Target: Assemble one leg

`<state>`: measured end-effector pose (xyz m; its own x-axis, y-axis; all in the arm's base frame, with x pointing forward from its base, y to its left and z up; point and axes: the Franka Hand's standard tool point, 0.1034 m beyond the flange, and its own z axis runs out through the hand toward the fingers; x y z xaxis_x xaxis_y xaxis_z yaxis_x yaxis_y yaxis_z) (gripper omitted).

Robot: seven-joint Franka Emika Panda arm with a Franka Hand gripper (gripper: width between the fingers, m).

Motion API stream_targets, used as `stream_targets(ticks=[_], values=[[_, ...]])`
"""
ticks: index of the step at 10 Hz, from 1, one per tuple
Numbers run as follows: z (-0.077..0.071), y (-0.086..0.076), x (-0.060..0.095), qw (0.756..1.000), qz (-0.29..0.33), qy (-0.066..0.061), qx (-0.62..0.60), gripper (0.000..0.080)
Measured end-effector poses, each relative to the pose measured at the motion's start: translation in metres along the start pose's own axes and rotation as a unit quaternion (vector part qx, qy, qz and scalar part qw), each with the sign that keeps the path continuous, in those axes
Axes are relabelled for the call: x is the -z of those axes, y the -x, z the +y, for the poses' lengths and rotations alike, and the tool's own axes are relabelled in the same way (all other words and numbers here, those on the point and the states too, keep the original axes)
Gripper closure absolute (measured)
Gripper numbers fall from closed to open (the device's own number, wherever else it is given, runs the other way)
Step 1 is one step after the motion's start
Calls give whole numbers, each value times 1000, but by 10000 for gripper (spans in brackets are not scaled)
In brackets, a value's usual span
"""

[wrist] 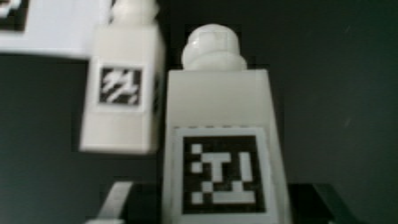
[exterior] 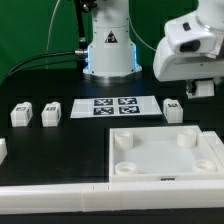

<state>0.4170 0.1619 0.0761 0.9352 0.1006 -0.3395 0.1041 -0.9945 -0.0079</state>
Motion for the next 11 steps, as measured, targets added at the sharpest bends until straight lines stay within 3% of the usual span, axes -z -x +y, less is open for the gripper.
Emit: stream_targets(ticks=[2, 5, 6, 11], values=[[7, -13, 23, 996, 91, -6, 4, 507], [29, -32, 53, 982, 188, -16, -1, 507], [31, -37, 57, 977, 212, -20, -1, 507], [30, -36, 55, 978, 209, -20, -1, 507]])
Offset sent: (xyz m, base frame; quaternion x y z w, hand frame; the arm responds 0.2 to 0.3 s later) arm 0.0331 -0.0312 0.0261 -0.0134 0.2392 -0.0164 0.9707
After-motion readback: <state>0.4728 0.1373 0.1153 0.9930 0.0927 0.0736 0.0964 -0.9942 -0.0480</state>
